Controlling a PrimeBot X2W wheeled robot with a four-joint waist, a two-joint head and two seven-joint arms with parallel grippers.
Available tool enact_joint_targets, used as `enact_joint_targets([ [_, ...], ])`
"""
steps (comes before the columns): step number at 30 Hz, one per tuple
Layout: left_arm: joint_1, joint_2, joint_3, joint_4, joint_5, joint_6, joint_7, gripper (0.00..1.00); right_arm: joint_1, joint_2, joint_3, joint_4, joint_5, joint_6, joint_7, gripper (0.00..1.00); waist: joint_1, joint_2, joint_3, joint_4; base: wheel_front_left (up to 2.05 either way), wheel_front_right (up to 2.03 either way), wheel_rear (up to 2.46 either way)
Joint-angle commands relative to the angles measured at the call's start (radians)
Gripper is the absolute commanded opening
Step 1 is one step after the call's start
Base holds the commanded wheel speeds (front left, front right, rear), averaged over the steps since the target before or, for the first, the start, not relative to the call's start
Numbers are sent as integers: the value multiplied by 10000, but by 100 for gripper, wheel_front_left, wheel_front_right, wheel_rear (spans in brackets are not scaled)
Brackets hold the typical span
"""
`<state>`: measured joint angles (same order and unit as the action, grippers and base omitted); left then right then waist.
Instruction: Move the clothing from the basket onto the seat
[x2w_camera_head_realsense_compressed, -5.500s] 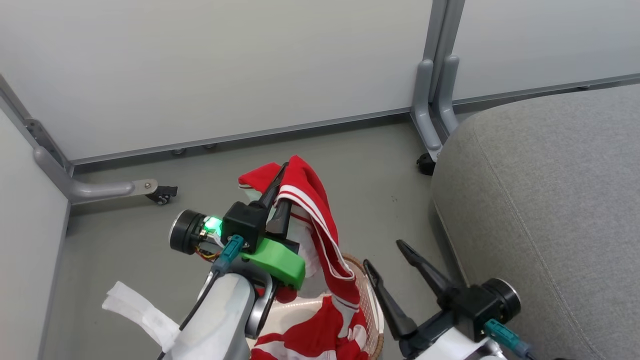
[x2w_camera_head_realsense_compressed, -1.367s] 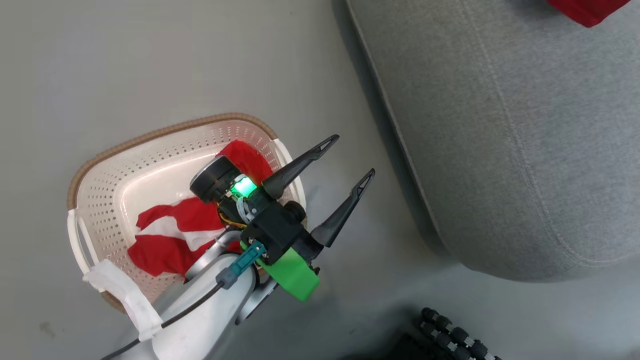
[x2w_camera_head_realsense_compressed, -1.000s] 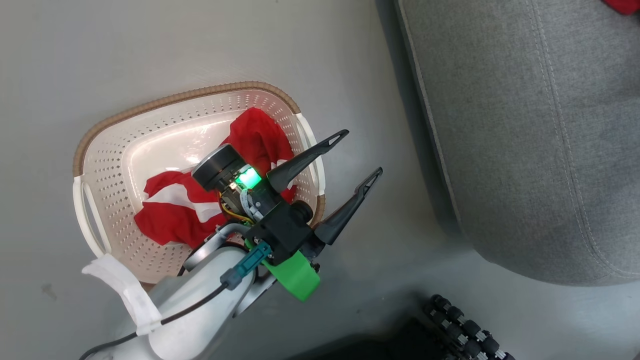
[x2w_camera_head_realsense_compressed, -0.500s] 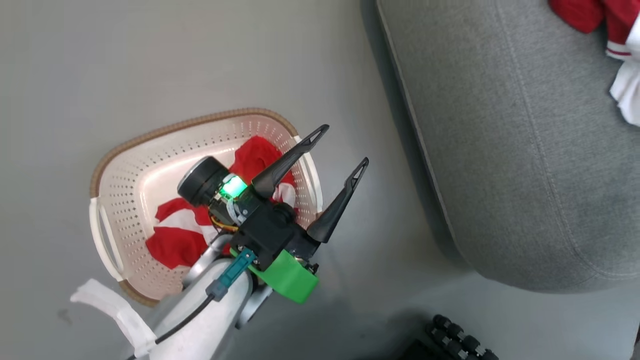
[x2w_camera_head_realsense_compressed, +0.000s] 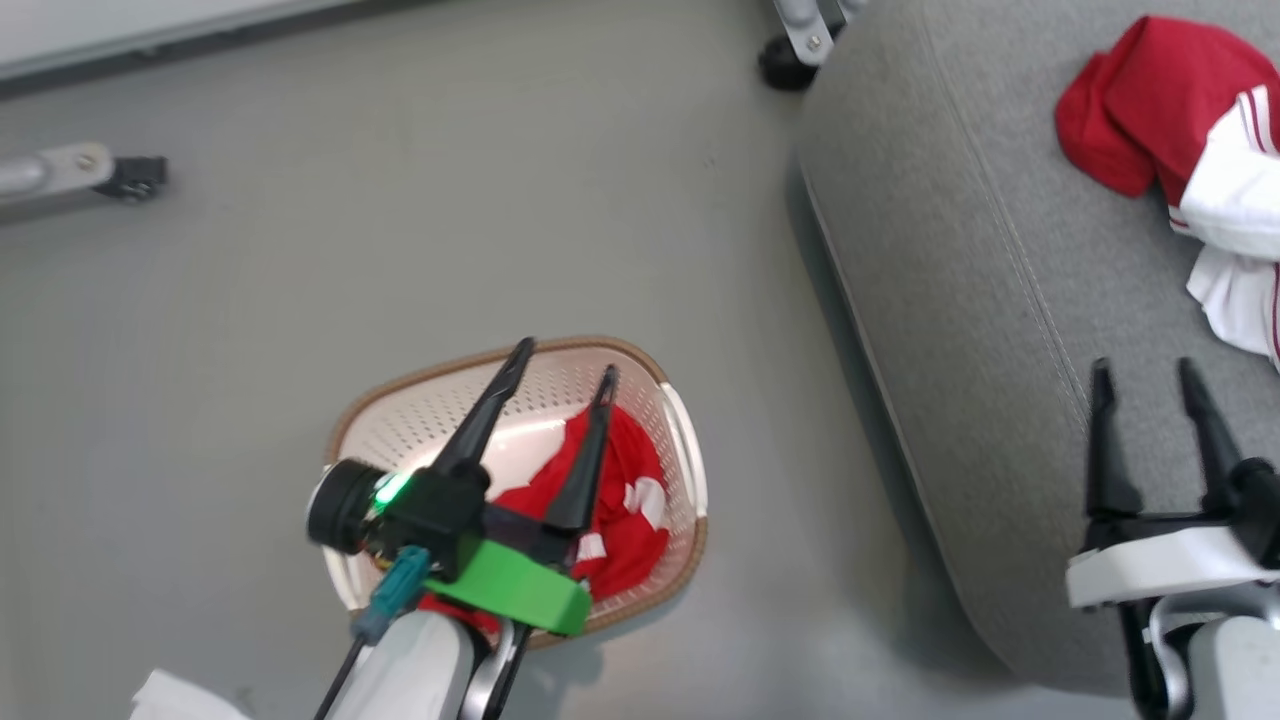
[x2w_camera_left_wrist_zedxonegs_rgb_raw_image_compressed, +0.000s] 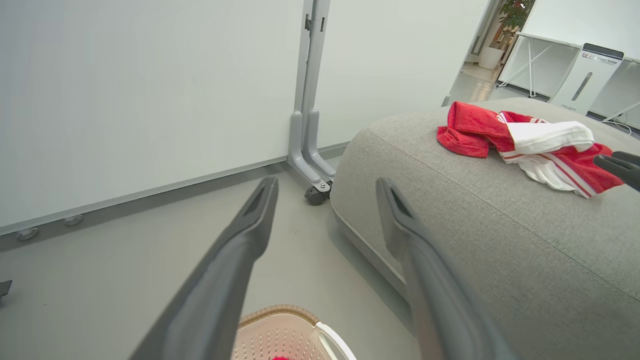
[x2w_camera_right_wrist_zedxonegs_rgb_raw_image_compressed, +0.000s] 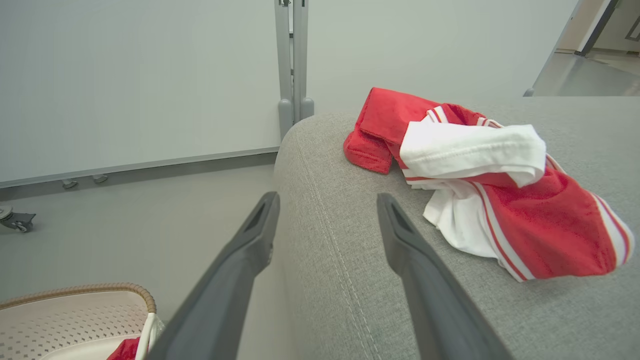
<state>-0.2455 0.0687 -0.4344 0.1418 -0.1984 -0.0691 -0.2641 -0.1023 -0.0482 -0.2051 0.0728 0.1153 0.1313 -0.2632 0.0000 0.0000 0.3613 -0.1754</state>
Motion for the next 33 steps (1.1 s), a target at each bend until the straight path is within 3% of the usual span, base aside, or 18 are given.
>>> enact_joint_targets([
  [1, 414, -81, 289, 34, -105, 124, 0, 100, 268, -40, 286, -105, -106, -9, -18, 100, 0, 0, -1652, 1424, 0, 0, 0],
  [13, 2439, -180, 2074, -1185, -262, 744, 1, 100, 1222, -42, 2281, -1125, -258, -9, -18, 100, 0, 0, -3178, 2160, 0, 0, 0],
  [21, 3457, -182, 2368, -1853, -518, 656, 3, 100, 1842, -37, 2516, -1424, -191, -9, -16, 100, 0, 0, -3561, 1929, 0, 0, 0],
  [33, 3894, -182, 2332, -1720, -331, 599, 3, 100, 2404, -35, 2490, -1324, -135, -9, -18, 100, 0, 0, -3835, 1712, 0, 0, 0],
])
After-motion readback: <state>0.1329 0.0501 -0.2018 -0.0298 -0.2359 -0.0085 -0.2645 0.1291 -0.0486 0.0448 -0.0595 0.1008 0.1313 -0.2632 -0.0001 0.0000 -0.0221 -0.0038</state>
